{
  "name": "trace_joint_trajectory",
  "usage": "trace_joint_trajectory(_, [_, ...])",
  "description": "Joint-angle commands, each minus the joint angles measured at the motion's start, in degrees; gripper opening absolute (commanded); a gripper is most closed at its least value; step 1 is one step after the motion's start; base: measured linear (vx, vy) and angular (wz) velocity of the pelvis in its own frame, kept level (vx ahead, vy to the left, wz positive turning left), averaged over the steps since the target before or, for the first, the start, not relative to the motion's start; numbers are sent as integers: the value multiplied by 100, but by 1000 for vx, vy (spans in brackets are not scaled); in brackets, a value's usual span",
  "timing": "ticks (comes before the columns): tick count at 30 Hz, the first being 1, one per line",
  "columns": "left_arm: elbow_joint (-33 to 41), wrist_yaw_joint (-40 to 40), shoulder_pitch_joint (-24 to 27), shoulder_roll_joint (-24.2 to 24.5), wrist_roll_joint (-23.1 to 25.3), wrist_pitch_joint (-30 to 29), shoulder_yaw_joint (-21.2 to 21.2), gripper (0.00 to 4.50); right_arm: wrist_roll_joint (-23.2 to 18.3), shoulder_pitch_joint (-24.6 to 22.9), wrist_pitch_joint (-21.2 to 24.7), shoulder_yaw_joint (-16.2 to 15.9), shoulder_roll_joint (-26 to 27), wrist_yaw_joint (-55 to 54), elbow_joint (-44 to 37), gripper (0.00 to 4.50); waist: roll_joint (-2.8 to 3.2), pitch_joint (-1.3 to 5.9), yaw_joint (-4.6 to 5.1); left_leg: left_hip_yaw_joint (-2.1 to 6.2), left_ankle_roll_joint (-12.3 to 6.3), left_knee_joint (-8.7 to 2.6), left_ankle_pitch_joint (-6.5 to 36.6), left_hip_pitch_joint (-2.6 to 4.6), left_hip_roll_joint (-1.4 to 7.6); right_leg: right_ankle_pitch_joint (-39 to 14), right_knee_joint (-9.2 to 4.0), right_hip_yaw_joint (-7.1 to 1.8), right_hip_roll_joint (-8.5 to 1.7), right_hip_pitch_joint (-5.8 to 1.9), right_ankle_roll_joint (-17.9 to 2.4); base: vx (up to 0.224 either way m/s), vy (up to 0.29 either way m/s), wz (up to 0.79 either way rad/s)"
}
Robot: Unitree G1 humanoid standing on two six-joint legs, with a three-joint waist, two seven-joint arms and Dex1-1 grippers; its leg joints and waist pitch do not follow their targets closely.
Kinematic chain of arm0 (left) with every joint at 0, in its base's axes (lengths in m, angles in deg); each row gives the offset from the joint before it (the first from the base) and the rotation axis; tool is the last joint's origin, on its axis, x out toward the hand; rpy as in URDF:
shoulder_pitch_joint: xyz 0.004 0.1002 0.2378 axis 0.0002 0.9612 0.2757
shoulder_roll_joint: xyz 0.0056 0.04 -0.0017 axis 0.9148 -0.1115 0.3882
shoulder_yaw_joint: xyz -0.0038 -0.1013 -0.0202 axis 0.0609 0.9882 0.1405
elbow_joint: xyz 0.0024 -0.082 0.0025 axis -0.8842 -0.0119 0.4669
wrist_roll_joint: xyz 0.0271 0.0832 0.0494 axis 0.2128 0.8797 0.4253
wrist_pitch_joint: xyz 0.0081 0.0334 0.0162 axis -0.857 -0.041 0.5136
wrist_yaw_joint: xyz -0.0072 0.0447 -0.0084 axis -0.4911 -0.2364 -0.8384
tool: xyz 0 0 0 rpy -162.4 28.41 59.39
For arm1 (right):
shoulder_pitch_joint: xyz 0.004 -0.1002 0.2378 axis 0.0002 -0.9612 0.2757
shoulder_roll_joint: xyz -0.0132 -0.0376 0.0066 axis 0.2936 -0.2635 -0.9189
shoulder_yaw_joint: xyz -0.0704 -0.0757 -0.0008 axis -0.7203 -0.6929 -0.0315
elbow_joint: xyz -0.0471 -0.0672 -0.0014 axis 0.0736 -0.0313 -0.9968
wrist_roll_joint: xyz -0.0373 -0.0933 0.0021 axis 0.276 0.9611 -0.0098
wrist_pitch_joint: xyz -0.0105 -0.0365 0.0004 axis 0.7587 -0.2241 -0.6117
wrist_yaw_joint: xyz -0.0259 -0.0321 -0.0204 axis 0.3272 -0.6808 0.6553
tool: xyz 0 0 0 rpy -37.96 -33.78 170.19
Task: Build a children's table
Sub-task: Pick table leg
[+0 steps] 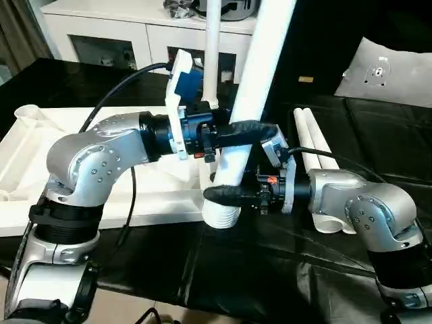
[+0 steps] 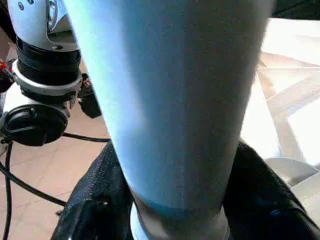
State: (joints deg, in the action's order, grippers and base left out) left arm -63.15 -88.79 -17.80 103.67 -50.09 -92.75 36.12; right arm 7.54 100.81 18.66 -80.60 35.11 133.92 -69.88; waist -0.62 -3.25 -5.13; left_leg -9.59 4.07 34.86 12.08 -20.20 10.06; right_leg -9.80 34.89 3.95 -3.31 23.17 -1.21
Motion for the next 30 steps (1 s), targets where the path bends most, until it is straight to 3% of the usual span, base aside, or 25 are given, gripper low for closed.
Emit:
trace_joint_trajectory(1, [148,-22,-173,-58,-157,-67,19,183,15,42,-25,-66,33,-8,-10,204,-56,387,-14,56,24,-369,350,-35,218,-1908,-424,-292,-428,-341,-593,0,0,0])
trace_joint_trajectory(2, [186,-20,-170,-74,-160,-59,0,183,40,28,-43,-77,40,-27,0,202,-56,387,-15,53,18,-367,370,-31,217,-1934,-432,-294,-430,-338,-591,0,0,0])
trace_joint_trajectory(3, [191,-22,-171,-74,-149,-47,-9,239,40,27,-44,-76,42,-30,0,199,-55,387,-16,53,15,-368,374,-30,217,-1946,-434,-294,-431,-337,-591,0,0,0])
trace_joint_trajectory(4, [211,-31,-173,-73,-96,2,-48,253,42,24,-45,-70,49,-42,4,198,-52,389,-16,57,13,-372,374,-24,224,-1938,-430,-294,-430,-334,-596,0,0,0])
trace_joint_trajectory(11, [335,117,-135,-428,-365,69,166,253,129,-43,-109,-78,101,-134,28,196,-36,389,-13,53,18,-365,398,-34,215,-1925,-444,-291,-428,-347,-606,0,0,0])
trace_joint_trajectory(18, [669,736,84,-1298,-1138,409,705,253,207,-232,-397,77,438,-464,147,192,-52,392,-19,55,-36,-357,414,-61,208,-1911,-459,-277,-434,-359,-643,0,0,0])
trace_joint_trajectory(20, [690,919,136,-1548,-1345,460,814,253,157,-289,-477,191,616,-620,192,191,-16,384,-1,56,-47,-361,488,-43,212,-2045,-486,-272,-418,-334,-604,0,0,0])
trace_joint_trajectory(22, [709,1029,186,-1699,-1435,481,852,253,121,-345,-530,246,713,-692,198,191,-20,386,-9,61,-46,-364,493,-42,213,-2070,-489,-269,-418,-339,-568,0,0,0])
trace_joint_trajectory(23, [727,1095,215,-1791,-1442,484,879,253,103,-381,-558,277,763,-719,190,191,-24,388,-7,64,-44,-367,486,-40,214,-2061,-484,-267,-414,-337,-544,0,0,0])
trace_joint_trajectory(26, [771,1265,299,-1972,-1368,497,884,281,57,-483,-625,360,893,-794,153,191,-15,401,-24,74,-42,-377,455,-46,247,-1829,-465,-272,-432,-331,-725,0,0,0])
trace_joint_trajectory(27, [814,1204,384,-1819,-1039,416,647,296,103,-550,-668,296,912,-782,85,191,-16,400,-20,87,-13,-388,485,-39,255,-1808,-452,-268,-427,-345,-695,0,0,0])
trace_joint_trajectory(30, [860,1104,437,-1650,-748,386,424,299,155,-583,-696,250,914,-768,48,190,-16,375,13,65,-33,-389,552,-50,225,-1966,-502,-277,-409,-337,-554,0,0,0])
